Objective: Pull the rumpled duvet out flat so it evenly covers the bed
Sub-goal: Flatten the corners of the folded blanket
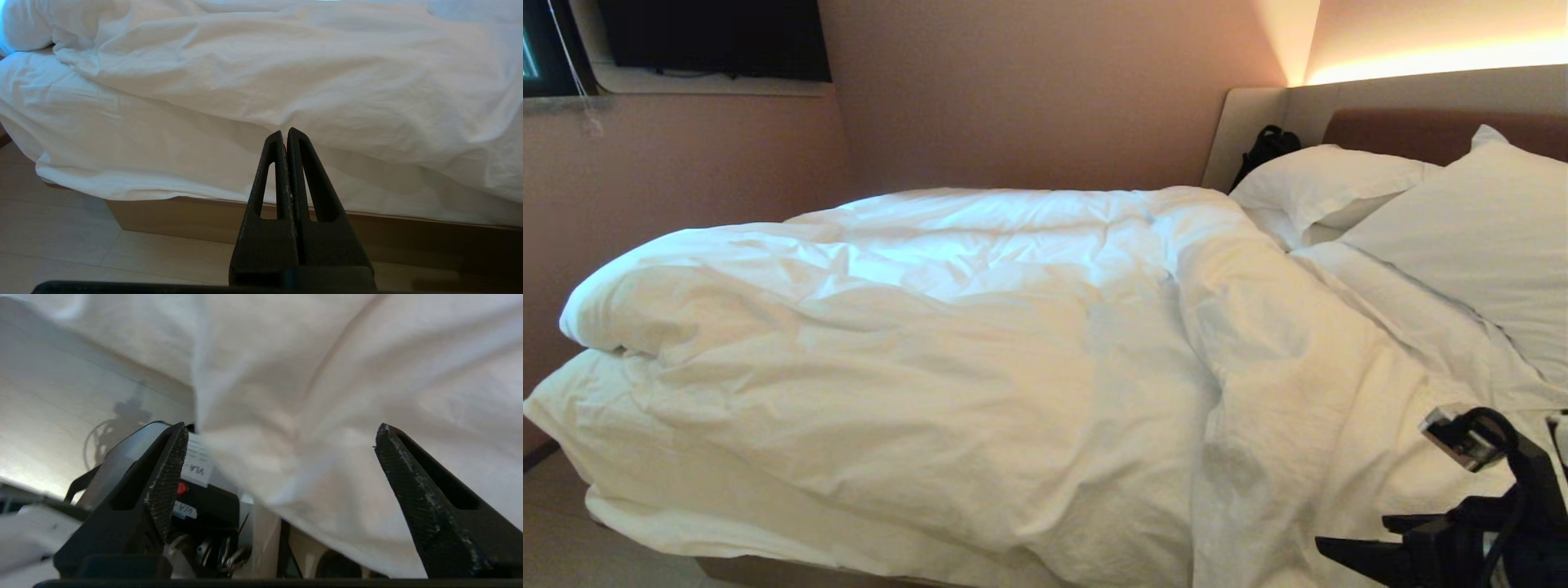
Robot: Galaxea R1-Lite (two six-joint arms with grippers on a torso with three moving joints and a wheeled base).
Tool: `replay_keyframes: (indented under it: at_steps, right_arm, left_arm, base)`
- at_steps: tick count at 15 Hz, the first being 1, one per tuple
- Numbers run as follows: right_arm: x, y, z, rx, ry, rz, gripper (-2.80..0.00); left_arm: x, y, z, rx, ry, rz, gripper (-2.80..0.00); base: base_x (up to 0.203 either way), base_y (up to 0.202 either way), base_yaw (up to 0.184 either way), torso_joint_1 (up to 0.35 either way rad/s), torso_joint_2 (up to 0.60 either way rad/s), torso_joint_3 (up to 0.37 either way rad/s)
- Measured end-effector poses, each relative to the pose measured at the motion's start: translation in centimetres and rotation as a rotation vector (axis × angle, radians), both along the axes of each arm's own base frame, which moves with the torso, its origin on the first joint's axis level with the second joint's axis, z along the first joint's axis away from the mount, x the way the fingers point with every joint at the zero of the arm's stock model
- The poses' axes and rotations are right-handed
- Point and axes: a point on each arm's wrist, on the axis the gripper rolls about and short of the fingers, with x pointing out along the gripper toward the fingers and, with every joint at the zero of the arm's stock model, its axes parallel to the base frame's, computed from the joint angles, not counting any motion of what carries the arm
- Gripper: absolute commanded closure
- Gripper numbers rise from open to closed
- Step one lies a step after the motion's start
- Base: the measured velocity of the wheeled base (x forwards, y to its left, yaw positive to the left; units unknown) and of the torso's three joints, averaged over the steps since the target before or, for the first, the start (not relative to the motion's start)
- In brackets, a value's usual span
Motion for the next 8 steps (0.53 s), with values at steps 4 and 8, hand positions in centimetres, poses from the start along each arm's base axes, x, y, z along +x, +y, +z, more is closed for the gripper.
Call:
replay_keyframes:
  at_steps: [4, 8]
  right_arm:
    - [2.1, 0.7, -0.2, -0.018, 0.036, -0.063, -2.80]
    - [3.6, 1.1, 0.1, -0.012, 0.016, -0.148, -2.80]
  left_arm:
    - [0.0, 0.0, 0.0, 0.000, 0.000, 0.000, 0.00]
    - [0.0, 0.0, 0.0, 0.000, 0.000, 0.000, 0.00]
  base:
    - [0.000, 0.000, 0.000, 0.000, 0.00, 0.000]
    - [0.000, 0.000, 0.000, 0.000, 0.00, 0.000]
